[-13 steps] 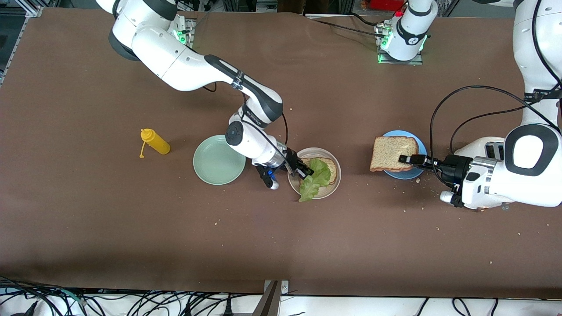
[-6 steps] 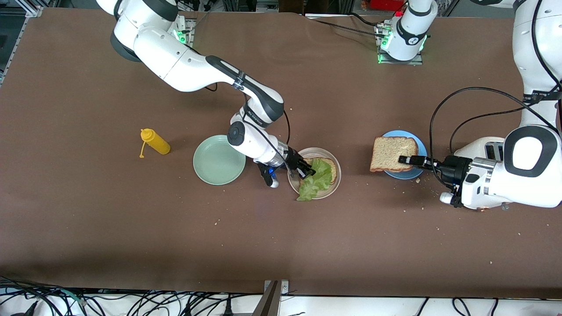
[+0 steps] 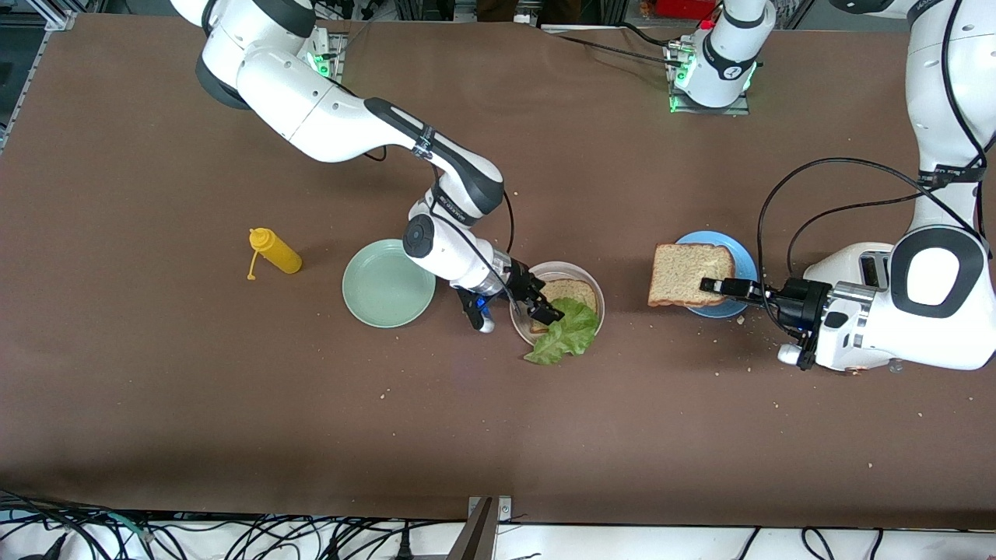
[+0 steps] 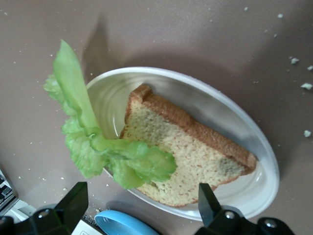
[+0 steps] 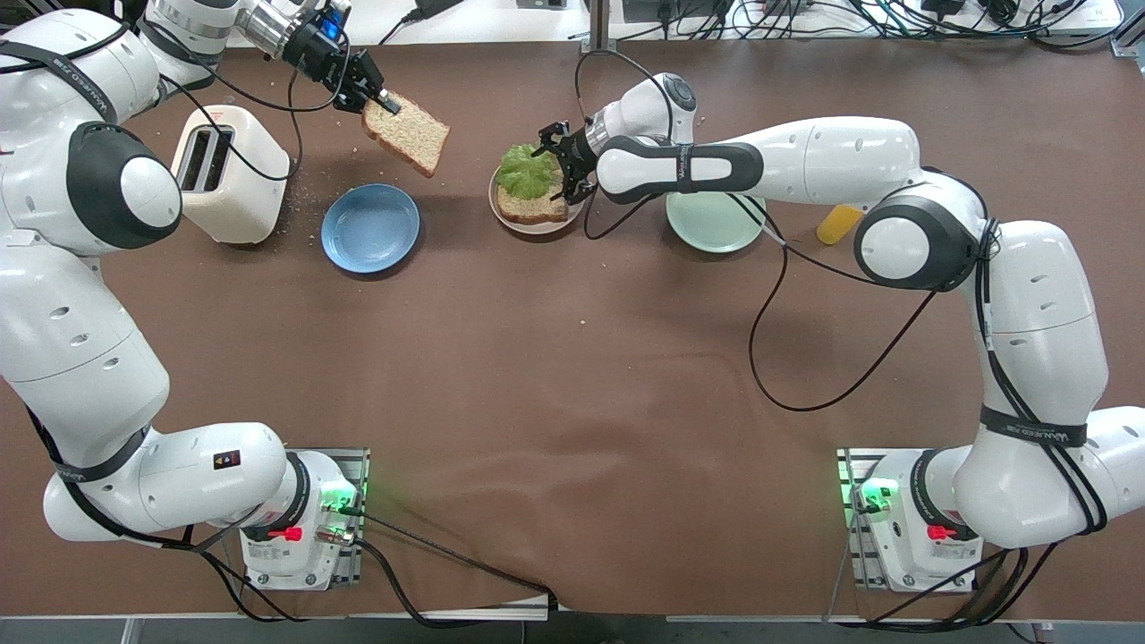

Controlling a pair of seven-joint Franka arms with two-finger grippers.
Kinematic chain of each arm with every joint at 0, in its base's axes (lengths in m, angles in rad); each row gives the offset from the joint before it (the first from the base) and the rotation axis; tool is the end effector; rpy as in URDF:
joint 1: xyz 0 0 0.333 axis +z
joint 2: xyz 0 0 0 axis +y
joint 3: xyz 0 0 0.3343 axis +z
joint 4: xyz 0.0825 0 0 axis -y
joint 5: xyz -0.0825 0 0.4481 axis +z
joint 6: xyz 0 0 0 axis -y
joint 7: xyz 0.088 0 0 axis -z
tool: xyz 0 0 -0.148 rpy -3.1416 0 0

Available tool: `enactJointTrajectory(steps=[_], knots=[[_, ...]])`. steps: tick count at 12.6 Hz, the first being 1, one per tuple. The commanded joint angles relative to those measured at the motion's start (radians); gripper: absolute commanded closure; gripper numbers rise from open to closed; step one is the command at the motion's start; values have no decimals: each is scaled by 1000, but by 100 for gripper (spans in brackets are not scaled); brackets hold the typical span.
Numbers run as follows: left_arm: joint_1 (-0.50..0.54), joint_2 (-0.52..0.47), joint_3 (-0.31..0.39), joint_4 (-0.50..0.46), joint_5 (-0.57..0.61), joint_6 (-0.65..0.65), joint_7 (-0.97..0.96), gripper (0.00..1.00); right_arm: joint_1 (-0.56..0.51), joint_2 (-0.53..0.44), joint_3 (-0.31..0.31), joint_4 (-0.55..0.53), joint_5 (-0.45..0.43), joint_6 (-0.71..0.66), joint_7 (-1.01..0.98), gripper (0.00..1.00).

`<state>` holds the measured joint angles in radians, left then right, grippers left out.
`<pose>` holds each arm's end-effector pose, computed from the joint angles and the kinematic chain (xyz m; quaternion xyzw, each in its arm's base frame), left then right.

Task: Make sandwich in beige plate with both arms
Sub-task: 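Open the right gripper over the lettuce while the left gripper carries toast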

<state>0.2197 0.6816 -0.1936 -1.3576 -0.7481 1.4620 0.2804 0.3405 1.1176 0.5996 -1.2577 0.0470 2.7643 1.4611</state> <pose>0.7301 -0.0618 0.2972 0.8702 -0.0445 -0.1884 0.4530 0.6307 0.6036 0.1352 -0.8232 0.4496 0.1229 0.3241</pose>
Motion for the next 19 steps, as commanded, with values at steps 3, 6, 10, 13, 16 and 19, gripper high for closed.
enactJointTrajectory(steps=[3, 6, 10, 13, 16, 19], knots=[[-52, 62, 5, 17, -190, -9, -9, 100, -78, -166, 5, 15, 7, -369, -34, 0], [-141, 76, 5, 8, -211, 140, -10, 100, -190, -300, 6, 1, 69, -645, -215, 0], [-230, 133, 5, 5, -227, 293, -12, 100, -279, -476, -185, 4, 260, -1030, -569, 0], [-259, 162, 5, 6, -226, 348, -7, 100, -285, -562, -376, 6, 255, -1227, -930, 0], [-290, 190, 5, 6, -232, 440, -9, 100, -284, -625, -546, 4, 229, -1261, -1279, 1], [-306, 203, 5, 5, -232, 460, -12, 100, -282, -663, -566, 6, -51, -1241, -1434, 1]])
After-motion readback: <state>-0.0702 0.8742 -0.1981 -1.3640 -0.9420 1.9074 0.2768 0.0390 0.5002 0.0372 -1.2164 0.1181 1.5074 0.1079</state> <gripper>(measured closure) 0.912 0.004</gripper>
